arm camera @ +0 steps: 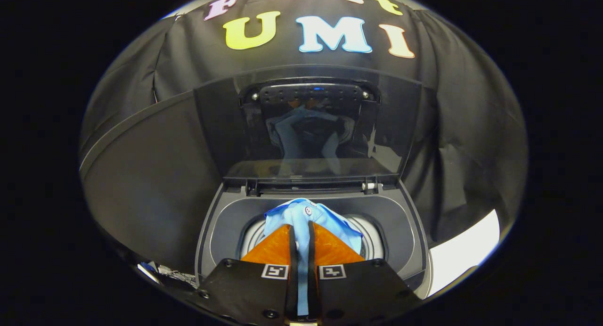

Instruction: Put the clothes into the washing machine and then close the washing machine lid.

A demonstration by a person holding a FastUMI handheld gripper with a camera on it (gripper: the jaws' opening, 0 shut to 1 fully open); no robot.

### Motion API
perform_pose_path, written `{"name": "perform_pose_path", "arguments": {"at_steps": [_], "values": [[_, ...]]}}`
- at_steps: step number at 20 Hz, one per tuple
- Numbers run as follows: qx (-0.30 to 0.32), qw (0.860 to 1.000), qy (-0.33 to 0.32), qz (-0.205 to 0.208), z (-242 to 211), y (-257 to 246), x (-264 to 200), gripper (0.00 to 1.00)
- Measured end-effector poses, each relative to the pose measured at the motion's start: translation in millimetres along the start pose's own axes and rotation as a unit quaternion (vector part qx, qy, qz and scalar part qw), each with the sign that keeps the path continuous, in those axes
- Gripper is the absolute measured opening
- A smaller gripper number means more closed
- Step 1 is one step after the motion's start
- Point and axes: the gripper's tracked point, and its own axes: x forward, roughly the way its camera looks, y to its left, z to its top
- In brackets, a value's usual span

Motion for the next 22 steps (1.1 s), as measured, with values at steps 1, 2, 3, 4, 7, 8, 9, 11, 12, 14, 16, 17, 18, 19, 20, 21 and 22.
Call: {"name": "perform_pose_path", "arguments": {"at_steps": [1, 2, 3, 4, 7, 8, 9, 11, 12, 14, 16, 17, 18, 19, 20, 21, 22], "values": [[0.002, 1.000, 0.002, -0.001, -0.5, 0.2, 0.3, 0.13], [0.004, 1.000, 0.002, -0.003, -1.7, -0.2, -1.0, 0.17], [0.006, 1.000, -0.003, 0.001, 3.5, 1.6, -3.5, 0.20], [0.005, 1.000, -0.007, -0.005, 5.7, -0.5, -3.2, 0.31], [0.001, 1.000, -0.017, -0.014, 15.7, -5.6, -5.5, 0.64], [0.003, 1.000, -0.022, -0.015, 19.4, -6.2, -8.5, 0.75], [0.005, 1.000, -0.025, -0.016, 22.0, -6.5, -9.3, 0.86], [0.008, 0.999, -0.026, -0.017, 24.0, -8.0, -9.1, 0.96], [0.009, 0.999, -0.025, -0.017, 24.9, -7.7, -9.7, 0.96], [0.009, 0.999, -0.029, -0.015, 29.1, -7.2, -12.7, 0.96], [0.008, 0.999, -0.042, -0.011, 38.1, -4.5, -17.9, 0.97], [0.006, 0.999, -0.050, -0.009, 44.7, -2.8, -21.4, 0.96], [0.003, 0.998, -0.059, -0.007, 51.7, -1.8, -24.6, 0.96], [0.000, 0.998, -0.069, -0.005, 59.9, -0.6, -27.8, 0.96], [-0.001, 0.997, -0.077, -0.003, 66.7, 1.4, -29.9, 0.96], [-0.003, 0.996, -0.088, -0.001, 75.4, 3.3, -34.0, 0.96], [-0.004, 0.995, -0.098, 0.000, 84.1, 4.2, -37.1, 0.96]]}}
